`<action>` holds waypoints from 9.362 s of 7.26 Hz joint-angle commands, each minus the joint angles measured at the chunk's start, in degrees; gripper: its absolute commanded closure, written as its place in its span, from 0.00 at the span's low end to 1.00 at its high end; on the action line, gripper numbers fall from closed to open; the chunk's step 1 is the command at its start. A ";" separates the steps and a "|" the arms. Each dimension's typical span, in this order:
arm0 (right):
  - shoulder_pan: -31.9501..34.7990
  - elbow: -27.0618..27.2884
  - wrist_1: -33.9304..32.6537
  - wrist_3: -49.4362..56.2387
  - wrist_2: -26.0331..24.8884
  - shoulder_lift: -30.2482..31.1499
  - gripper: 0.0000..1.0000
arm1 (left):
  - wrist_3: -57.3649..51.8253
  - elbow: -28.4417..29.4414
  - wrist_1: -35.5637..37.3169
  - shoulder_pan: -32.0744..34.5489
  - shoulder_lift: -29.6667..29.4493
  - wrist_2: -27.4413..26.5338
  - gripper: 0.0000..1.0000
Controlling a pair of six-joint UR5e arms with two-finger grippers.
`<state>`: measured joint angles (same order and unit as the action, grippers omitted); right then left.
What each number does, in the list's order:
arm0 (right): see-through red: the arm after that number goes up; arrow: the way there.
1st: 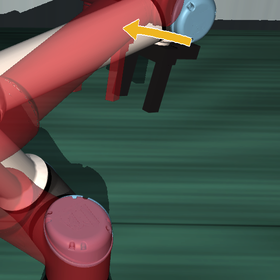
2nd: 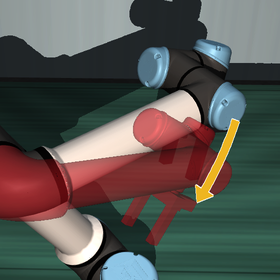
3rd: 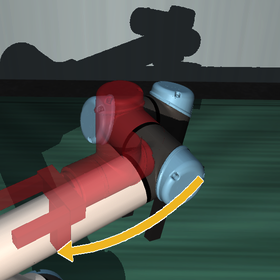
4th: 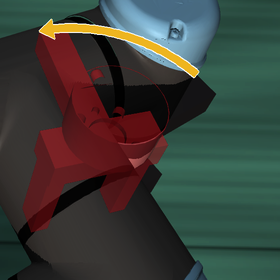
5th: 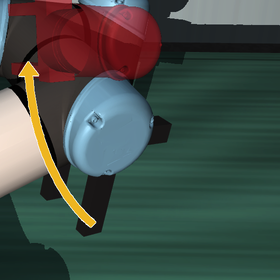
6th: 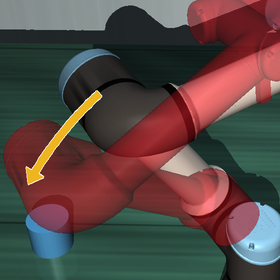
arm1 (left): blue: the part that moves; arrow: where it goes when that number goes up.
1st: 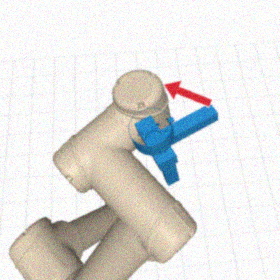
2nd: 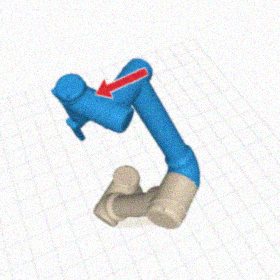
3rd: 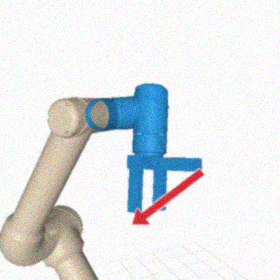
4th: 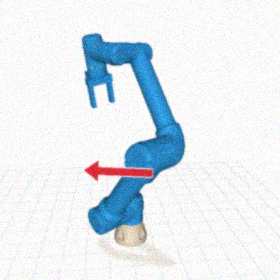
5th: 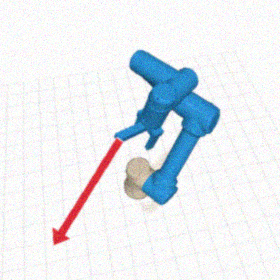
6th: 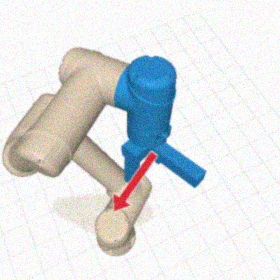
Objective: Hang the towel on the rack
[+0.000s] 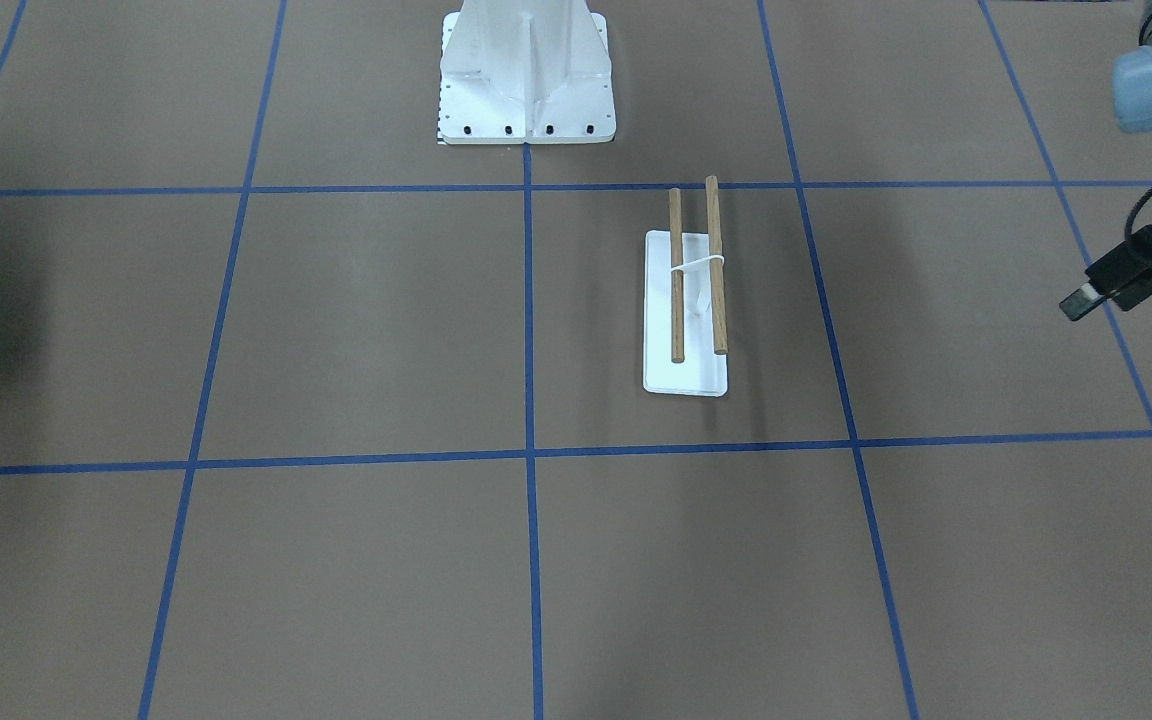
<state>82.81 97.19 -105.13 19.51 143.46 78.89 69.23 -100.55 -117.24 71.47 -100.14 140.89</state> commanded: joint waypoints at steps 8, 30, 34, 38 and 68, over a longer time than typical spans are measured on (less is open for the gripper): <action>-31.19 15.31 5.88 -56.39 -11.69 -25.97 1.00 | 59.07 0.97 -1.06 -19.77 -29.05 -6.83 0.02; -38.60 16.09 14.08 -65.92 -21.65 -27.94 0.00 | 55.58 3.79 -10.62 -29.20 -30.75 -18.02 1.00; -32.63 18.74 13.90 -66.01 -19.18 -17.73 0.00 | 46.24 2.12 -21.61 -29.72 -18.09 -18.10 1.00; -29.02 18.48 13.46 -66.01 -18.74 -12.20 0.00 | 56.42 -4.55 -21.54 -29.90 -11.22 -20.30 1.00; -5.15 0.49 13.99 -31.25 -12.71 1.97 0.00 | -43.13 8.53 -11.41 6.53 16.47 -8.75 0.02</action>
<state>73.47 101.63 -91.22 -17.82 127.08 80.37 37.67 -93.24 -135.40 72.51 -83.38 126.14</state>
